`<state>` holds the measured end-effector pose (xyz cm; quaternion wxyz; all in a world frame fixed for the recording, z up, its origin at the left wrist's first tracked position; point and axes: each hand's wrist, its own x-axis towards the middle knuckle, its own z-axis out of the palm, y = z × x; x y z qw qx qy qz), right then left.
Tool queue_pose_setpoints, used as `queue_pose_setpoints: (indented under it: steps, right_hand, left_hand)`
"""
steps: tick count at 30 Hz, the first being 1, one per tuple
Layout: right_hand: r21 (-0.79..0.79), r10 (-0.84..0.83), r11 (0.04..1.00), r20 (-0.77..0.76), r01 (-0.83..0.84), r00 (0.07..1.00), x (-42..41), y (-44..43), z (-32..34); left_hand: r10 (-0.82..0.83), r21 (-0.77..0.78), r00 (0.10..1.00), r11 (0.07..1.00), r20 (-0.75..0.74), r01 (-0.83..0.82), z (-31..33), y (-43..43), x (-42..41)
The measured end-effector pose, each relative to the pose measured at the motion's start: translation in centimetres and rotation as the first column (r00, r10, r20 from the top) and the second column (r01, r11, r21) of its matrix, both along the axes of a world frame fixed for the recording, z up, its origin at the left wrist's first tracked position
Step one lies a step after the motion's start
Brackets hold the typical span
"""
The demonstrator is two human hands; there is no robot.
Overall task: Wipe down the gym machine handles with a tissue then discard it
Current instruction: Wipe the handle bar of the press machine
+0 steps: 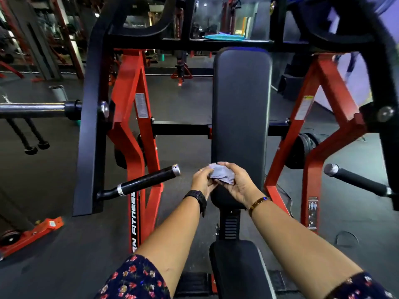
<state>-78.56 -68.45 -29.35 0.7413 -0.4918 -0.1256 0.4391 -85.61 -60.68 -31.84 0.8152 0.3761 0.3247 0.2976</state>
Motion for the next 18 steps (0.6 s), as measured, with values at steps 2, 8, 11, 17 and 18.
queue_pose_setpoints:
  steps: [2,8,11,17,18]
  right_hand:
    - [-0.008,-0.064,0.998,-0.034,0.064,0.997,0.8,-1.1,0.0]
    - [-0.083,-0.303,0.951,-0.072,0.297,0.95,1.6,-4.8,-0.2]
    - [-0.093,-0.422,0.905,-0.093,0.414,0.902,1.8,-7.0,-0.1]
    - [-0.072,-0.585,0.81,-0.135,0.581,0.799,1.1,-11.6,-0.5]
    - [-0.057,-0.593,0.804,-0.159,0.592,0.79,1.0,-12.4,-0.8]
  left_hand:
    - [-0.058,-0.001,0.998,0.998,-0.003,0.058,0.1,-1.0,0.5]
    - [-0.204,-0.009,0.979,0.979,-0.027,0.203,0.0,-2.6,2.3]
    - [-0.276,-0.095,0.961,0.956,0.016,0.276,0.3,-3.8,3.3]
    - [-0.425,-0.178,0.903,0.886,0.059,0.428,0.1,-7.8,4.6]
    - [-0.436,-0.19,0.897,0.877,0.072,0.442,0.0,-8.5,4.6]
